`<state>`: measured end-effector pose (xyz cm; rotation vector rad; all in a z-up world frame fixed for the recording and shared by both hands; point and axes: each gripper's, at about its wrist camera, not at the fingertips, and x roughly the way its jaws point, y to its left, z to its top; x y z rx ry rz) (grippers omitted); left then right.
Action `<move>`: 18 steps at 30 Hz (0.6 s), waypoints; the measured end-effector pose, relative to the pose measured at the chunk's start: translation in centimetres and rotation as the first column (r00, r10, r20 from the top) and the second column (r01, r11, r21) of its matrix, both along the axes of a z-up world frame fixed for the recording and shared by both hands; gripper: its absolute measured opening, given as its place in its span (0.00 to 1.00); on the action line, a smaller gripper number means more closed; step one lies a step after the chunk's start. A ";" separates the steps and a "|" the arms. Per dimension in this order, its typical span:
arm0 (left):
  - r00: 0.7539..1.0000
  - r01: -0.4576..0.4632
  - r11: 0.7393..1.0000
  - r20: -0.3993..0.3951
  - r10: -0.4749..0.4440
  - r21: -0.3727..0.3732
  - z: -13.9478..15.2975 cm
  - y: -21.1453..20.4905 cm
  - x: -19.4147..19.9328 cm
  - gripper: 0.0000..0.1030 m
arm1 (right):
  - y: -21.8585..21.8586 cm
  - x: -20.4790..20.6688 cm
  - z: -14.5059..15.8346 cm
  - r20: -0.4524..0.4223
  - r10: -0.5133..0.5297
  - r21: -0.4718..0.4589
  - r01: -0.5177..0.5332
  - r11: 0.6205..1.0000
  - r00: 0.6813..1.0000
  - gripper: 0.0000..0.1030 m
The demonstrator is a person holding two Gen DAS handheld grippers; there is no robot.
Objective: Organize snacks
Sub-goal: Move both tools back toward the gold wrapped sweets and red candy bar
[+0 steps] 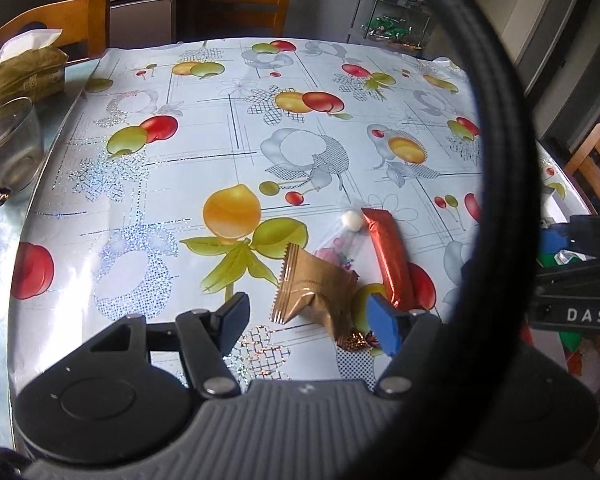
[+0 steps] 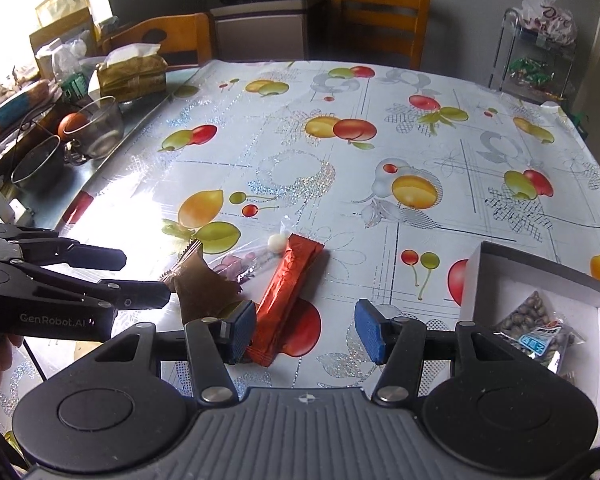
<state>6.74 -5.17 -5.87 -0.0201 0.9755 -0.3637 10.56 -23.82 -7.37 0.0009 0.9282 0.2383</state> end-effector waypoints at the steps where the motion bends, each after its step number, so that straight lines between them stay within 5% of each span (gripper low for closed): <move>1: 1.000 0.001 1.000 -0.002 -0.001 -0.004 -0.1 0.0 0.1 0.63 | 0.0 0.2 -0.1 -0.004 -0.001 0.002 0.001 1.000 1.000 0.54; 18: 0.999 -0.008 0.998 -0.048 0.005 -0.068 -2.3 -0.1 2.6 0.63 | 1.5 3.5 -2.2 -0.058 -0.011 0.002 0.011 1.000 0.998 0.54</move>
